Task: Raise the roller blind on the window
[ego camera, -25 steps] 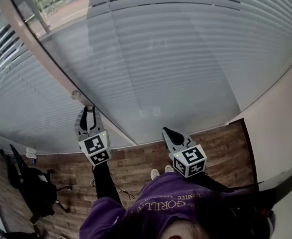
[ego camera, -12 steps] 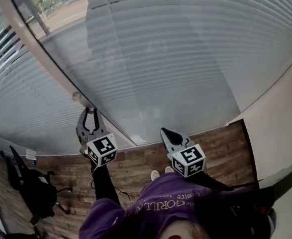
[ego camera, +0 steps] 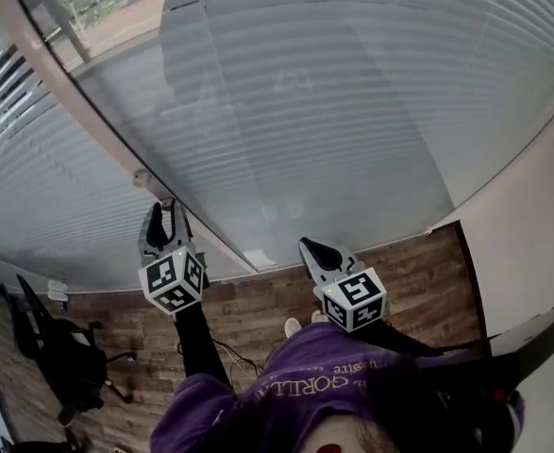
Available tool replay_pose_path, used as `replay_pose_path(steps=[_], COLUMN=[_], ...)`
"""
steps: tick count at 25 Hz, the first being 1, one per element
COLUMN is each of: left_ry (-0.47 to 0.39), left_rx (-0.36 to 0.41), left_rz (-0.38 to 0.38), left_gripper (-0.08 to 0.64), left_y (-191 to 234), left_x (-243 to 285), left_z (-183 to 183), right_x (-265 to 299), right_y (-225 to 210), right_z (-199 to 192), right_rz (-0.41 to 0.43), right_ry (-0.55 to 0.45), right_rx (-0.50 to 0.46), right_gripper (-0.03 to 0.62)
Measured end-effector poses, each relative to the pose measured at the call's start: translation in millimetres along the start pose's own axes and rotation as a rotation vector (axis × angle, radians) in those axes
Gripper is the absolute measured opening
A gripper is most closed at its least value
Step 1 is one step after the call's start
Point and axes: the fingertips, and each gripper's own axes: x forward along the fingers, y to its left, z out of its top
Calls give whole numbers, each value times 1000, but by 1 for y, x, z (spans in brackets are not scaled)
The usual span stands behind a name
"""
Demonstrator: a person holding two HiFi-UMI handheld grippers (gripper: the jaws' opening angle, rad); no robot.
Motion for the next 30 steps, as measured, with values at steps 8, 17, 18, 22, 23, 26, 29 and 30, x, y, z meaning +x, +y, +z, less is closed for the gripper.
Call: replay_pose_path(steps=[8,17,18,22,23,26,29,30], left_ry=[38,63,66,78,79,84,87,85], left_rx=[199,422,439,502,517,583,636,634], left_rz=[5,35,36,41,41,50,59,58], left_gripper=[124,123,123,123,123,123,123,123], left_y=[-2,-9,-9,-9,-10,-11,-12,-12], left_x=[2,1,1,0,0,1,2,2], left_z=[-1,-1,-2,-9,-9,-8,-8,-8], right_x=[0,1,1,1,1,1,2,1], right_y=[-3,-4,-4,-3,-3,-3,-3,-3], right_z=[0,2,2,1,1,1,2,2], right_rz=[-7,-11,-10,-10,-10,-12,-14,-16], right_ry=[0,-9,-9,-6,-6,-6,-7,-8], right_rx=[4,7,7,9,10,11,9,9], right_gripper=[-2,-3,-3,-3,-2,-3,-3,-3])
